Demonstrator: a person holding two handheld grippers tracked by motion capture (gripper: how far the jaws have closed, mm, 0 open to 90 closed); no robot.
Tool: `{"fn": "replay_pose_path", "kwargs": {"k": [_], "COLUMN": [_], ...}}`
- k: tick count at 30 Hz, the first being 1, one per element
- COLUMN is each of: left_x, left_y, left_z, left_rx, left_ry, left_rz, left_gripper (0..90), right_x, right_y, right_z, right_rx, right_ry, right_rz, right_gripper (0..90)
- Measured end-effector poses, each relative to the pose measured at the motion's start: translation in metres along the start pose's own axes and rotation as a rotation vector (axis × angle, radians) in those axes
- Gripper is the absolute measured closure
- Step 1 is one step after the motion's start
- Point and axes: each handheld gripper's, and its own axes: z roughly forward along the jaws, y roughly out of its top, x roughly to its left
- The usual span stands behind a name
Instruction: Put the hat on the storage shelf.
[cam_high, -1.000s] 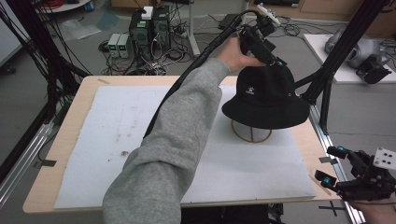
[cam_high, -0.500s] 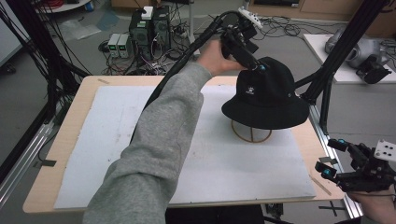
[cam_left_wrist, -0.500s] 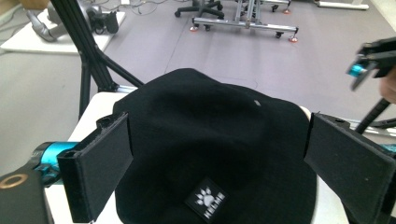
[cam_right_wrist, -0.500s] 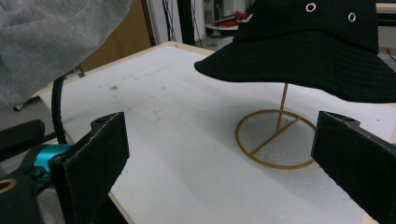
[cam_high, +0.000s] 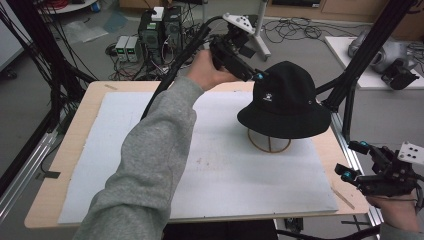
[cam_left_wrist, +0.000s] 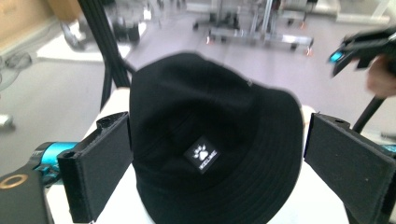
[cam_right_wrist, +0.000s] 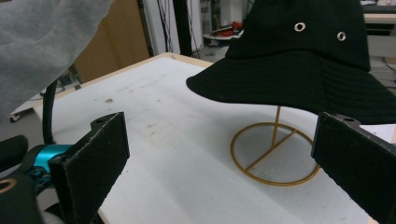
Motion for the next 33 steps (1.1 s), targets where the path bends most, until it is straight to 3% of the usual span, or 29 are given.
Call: {"fn": "replay_pose_path", "kwargs": {"k": [4,7,16,33], "left_x": [-0.002,-0.003,-0.01,-0.04], "left_y": [-0.01,-0.018,-0.047,-0.096], "left_z": [-0.012,-0.019,-0.047,-0.092], "left_rx": [-0.007,0.015,-0.015,-0.027], "left_ry": [0.026,0.045,0.087,0.198], "left_rz": [-0.011,-0.022,-0.047,-0.069], "left_gripper": [8.3,8.4,8.4,8.3], "right_x": [-0.004,-0.005,-0.013,-0.028], "right_y": [0.0,0.001,0.006,0.014], "right_z": [0.003,0.005,0.01,0.031], "right_rx": [-0.006,-0.011,-0.04,-0.089], "right_ry": [-0.009,-0.009,-0.018,-0.018], "right_rz": [0.007,0.004,0.008,0.016], "right_gripper": [3.3,3.4,3.4,3.4]}}
